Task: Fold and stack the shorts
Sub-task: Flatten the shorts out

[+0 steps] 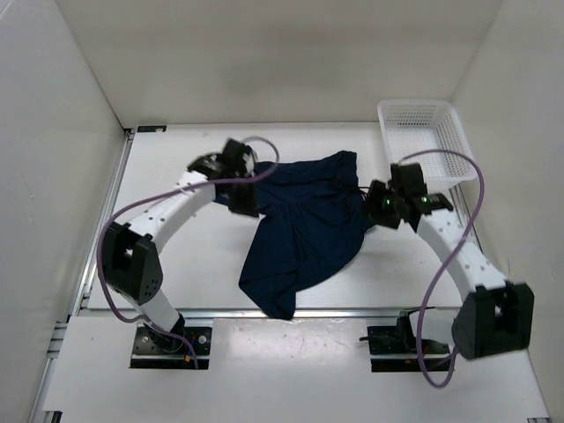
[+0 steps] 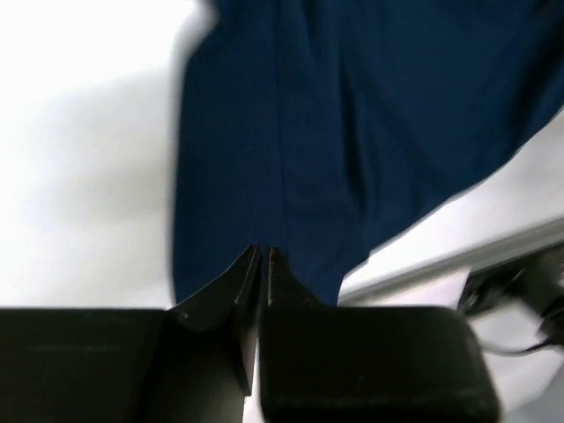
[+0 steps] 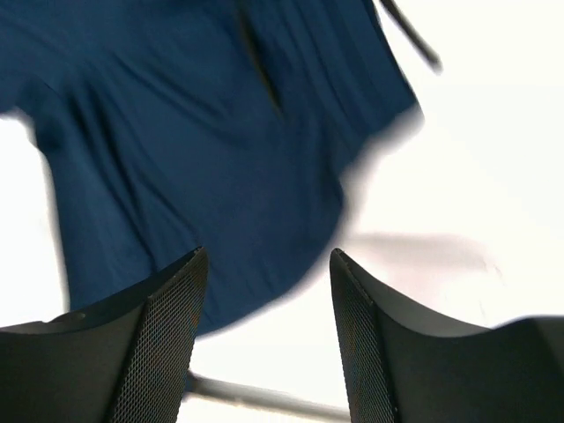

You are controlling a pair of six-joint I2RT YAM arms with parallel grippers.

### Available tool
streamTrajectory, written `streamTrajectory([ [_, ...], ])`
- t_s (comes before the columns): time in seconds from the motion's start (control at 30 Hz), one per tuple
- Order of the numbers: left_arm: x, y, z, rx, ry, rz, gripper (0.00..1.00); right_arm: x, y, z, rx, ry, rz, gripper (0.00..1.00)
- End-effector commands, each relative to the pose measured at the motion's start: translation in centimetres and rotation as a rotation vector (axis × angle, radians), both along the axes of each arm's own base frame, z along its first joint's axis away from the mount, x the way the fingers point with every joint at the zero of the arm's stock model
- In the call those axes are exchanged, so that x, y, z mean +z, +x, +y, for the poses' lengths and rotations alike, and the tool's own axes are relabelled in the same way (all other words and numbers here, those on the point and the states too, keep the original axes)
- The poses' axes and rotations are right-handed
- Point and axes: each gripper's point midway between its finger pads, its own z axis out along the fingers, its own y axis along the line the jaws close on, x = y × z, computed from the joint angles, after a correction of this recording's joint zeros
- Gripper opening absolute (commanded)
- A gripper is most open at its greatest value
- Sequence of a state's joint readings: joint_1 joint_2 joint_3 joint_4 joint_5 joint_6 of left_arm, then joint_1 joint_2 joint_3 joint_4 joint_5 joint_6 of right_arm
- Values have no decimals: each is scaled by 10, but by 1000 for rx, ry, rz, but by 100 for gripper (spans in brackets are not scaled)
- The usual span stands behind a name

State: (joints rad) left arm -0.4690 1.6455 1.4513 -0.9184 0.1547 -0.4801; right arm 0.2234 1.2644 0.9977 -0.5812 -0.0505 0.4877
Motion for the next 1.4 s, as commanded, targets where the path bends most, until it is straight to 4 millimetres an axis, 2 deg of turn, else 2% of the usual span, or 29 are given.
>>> streamTrajectory([
  [0.0, -34, -44, -29, -24, -16, 114, 18, 2, -34, -17, -45, -35, -16, 62],
  [0.03, -40, -62, -47, -76, -10, 131, 20, 1, -40, -23, -61, -42, -16, 62],
  [0.07, -50, -70, -56, -90, 4, 162, 27, 0, -51, -28, -70, -41, -20, 62],
  [0.13, -62, -88, -73, -148, 39, 171, 41, 3, -59, -31, -77, -47, -31, 62],
  [0.2, -83, -93, -76, -152, 93, 204, 53, 3, -62, -34, -86, -49, -23, 62],
  [0.27, -98, -94, -78, -146, 117, 220, 53, 5, -63, -35, -80, -52, -35, 62],
  [0.37, -105, -94, -80, -140, 122, 217, 53, 6, -65, -35, -79, -52, -35, 62],
  [0.4, -116, -99, -78, -143, 136, 250, 53, 6, -65, -35, -79, -52, -35, 62],
  [0.47, -120, -98, -76, -138, 153, 251, 53, 6, -65, -36, -72, -57, -37, 62],
  [0.7, -137, -102, -66, -100, 214, 259, 49, 9, -63, -39, -70, -80, -53, 62],
  [0.83, -145, -102, -63, -97, 235, 268, 33, 7, -62, -39, -69, -82, -44, 62],
  [0.87, -145, -102, -63, -97, 235, 268, 21, 7, -62, -39, -69, -82, -44, 62],
  [0.93, -140, -101, -64, -97, 225, 258, 13, 7, -62, -41, -69, -96, -47, 62],
  [1.1, -121, -103, -63, -80, 196, 237, 12, 5, -64, -42, -68, -98, -38, 62],
  [1.13, -119, -102, -64, -80, 197, 238, 27, 5, -64, -42, -68, -98, -38, 62],
  [1.17, -115, -102, -64, -80, 188, 229, 32, 5, -64, -42, -68, -98, -38, 62],
  [1.23, -110, -103, -63, -89, 192, 228, 32, 3, -64, -42, -68, -100, -29, 62],
  [1.27, -110, -103, -63, -89, 192, 228, 16, 3, -64, -42, -68, -100, -29, 62],
  [1.3, -110, -103, -63, -89, 192, 228, 10, 3, -64, -42, -68, -100, -29, 62],
  [1.37, -110, -103, -63, -89, 192, 228, 10, 3, -64, -42, -61, -106, -31, 62],
])
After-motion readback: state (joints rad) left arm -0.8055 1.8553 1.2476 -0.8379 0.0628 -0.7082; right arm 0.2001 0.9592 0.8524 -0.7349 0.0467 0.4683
